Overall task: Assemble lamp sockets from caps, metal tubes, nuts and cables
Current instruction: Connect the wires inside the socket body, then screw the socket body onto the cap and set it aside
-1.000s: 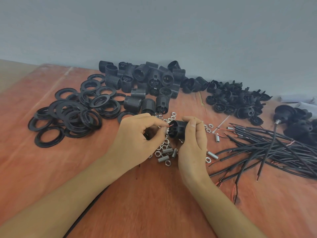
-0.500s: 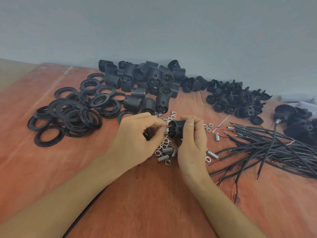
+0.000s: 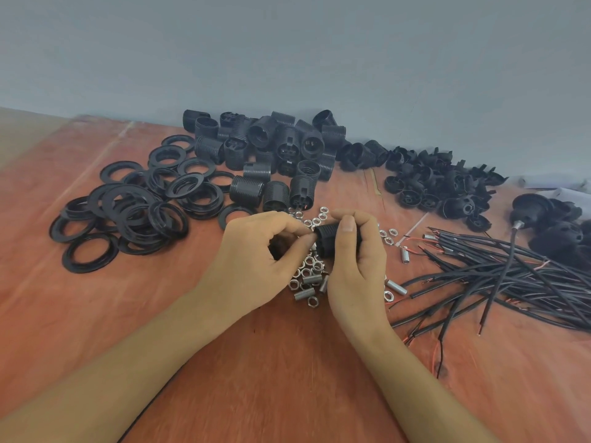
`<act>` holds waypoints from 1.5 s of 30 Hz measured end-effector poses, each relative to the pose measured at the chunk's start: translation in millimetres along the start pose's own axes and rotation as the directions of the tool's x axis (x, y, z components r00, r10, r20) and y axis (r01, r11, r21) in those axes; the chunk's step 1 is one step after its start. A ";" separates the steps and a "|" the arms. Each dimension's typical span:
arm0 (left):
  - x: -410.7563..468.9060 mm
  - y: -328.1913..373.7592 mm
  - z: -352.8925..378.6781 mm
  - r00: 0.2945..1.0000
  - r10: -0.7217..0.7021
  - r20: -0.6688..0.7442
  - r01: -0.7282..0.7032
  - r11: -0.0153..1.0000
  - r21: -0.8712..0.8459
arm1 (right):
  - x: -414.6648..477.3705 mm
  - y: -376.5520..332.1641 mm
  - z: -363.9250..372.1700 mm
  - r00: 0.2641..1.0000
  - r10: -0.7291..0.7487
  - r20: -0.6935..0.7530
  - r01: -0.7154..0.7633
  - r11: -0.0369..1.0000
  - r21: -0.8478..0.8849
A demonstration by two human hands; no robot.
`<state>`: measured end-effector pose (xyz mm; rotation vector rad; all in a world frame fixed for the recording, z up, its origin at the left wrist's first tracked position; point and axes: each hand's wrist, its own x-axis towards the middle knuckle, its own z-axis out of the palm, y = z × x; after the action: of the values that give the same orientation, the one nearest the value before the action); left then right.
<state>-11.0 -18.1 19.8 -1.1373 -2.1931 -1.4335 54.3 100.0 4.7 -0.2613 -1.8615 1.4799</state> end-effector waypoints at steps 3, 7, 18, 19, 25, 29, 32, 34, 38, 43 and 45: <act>1.0 1.7 -1.8 1.000 -0.004 -0.013 0.004 1.000 -0.018 | 0.2 0.7 0.4 1.000 0.013 -0.008 -0.012 1.000 0.023; 0.8 1.9 -2.8 0.999 0.023 0.027 -0.022 0.999 -0.023 | -0.5 2.4 0.8 1.000 0.019 -0.007 -0.019 1.000 0.007; 1.7 4.4 -3.2 0.989 -0.138 0.058 0.146 0.973 -0.179 | 2.8 -2.5 -3.6 1.000 0.021 -0.004 -0.021 0.999 0.049; 2.9 3.7 -4.3 0.975 -0.197 0.103 0.216 0.948 -0.234 | 3.9 -2.9 -5.1 0.999 0.036 -0.024 -0.034 0.997 0.065; 8.0 -3.0 -7.9 0.863 -0.295 0.410 0.474 0.752 -0.457 | 13.4 -5.6 -13.2 0.978 0.140 -0.153 -0.119 0.983 0.139; 4.9 -1.8 -3.9 0.858 -0.242 0.453 0.446 0.789 -0.422 | 14.2 -5.8 -17.6 0.983 0.141 -0.119 -0.125 0.983 0.133; 2.2 0.6 -1.1 0.863 -0.177 0.473 0.411 0.790 -0.455 | 11.2 -7.7 -16.2 0.991 0.128 -0.027 -0.124 0.986 0.113; 1.7 0.5 -0.8 0.877 -0.138 0.461 0.364 0.816 -0.448 | 10.0 -9.0 -14.9 0.993 0.119 -0.001 -0.118 0.988 0.096; 1.1 -1.3 -0.9 0.898 -0.109 0.426 0.290 0.875 -0.388 | 10.6 -8.7 -15.6 0.993 0.115 0.009 -0.116 0.991 0.070; -1.0 -0.1 0.8 0.928 -0.070 0.365 0.189 0.935 -0.300 | 12.1 -6.3 -15.2 0.991 0.134 0.006 -0.134 0.990 0.050; -1.4 -0.6 0.4 0.931 -0.066 0.359 0.175 0.944 -0.280 | 12.7 -5.2 -14.7 0.989 0.145 0.002 -0.144 0.988 0.056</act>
<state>-10.5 -18.5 18.3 -1.4794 -2.3623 -1.7976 56.2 116.8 15.7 -0.3775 -1.8293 1.6259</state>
